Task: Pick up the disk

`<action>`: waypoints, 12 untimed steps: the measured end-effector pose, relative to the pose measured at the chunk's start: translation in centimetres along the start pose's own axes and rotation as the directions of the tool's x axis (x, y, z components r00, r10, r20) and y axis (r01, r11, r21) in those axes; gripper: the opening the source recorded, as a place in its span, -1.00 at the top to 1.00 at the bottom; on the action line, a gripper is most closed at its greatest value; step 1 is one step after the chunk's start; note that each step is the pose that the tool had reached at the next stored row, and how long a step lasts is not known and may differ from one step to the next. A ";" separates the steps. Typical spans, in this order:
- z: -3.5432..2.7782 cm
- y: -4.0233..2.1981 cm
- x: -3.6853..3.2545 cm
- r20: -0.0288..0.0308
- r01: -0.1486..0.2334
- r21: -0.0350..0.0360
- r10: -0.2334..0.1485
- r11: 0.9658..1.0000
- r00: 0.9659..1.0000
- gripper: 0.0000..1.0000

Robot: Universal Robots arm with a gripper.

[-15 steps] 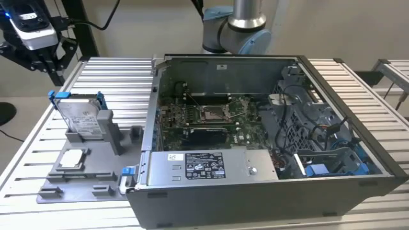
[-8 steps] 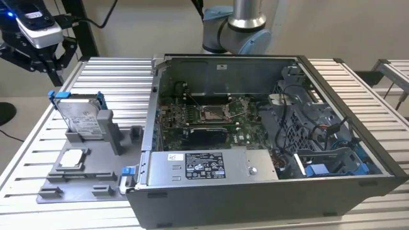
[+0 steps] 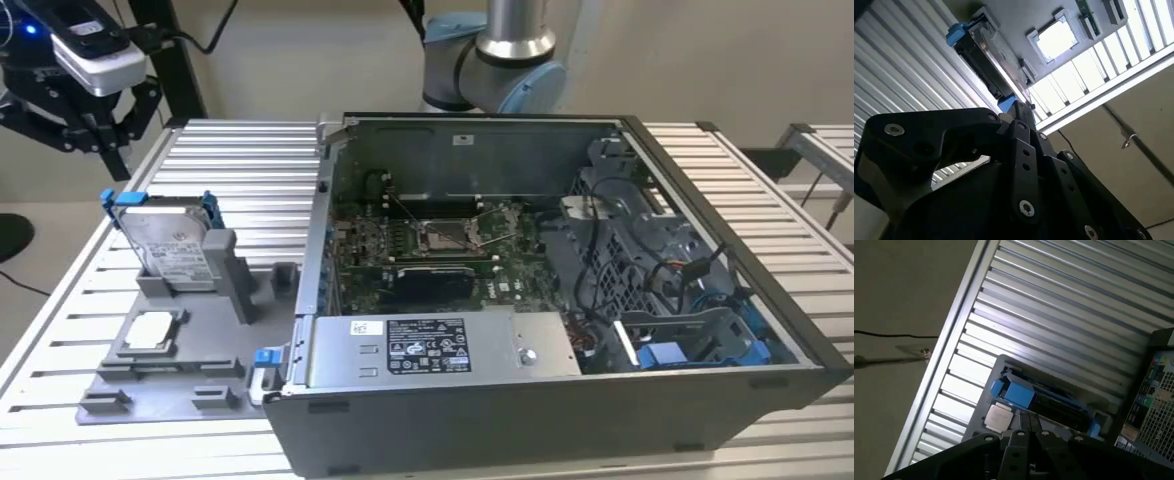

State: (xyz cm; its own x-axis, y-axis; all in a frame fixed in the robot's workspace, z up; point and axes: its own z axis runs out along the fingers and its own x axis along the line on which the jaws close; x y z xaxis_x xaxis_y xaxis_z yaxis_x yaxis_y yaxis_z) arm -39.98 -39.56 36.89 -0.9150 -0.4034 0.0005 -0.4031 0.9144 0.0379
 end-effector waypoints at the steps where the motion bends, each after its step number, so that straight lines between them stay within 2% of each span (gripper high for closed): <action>1: 0.00 0.00 0.00 -0.001 0.018 0.000 -0.018 1.000 1.000 1.00; 4: 0.00 0.00 0.00 -0.003 0.072 0.000 -0.072 0.997 0.997 1.00; 6: 0.00 0.00 0.00 -0.004 0.108 0.000 -0.108 0.994 0.994 1.00; 9: 0.00 0.00 0.00 -0.008 0.163 0.002 -0.163 0.987 0.987 1.00; 12: 0.00 0.01 0.00 -0.010 0.217 0.002 -0.217 0.976 0.976 1.00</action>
State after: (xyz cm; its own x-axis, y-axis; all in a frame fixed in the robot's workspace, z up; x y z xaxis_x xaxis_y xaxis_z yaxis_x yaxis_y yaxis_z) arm -39.98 -39.55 36.89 -0.8058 -0.5921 0.0019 -0.5917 0.8054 0.0355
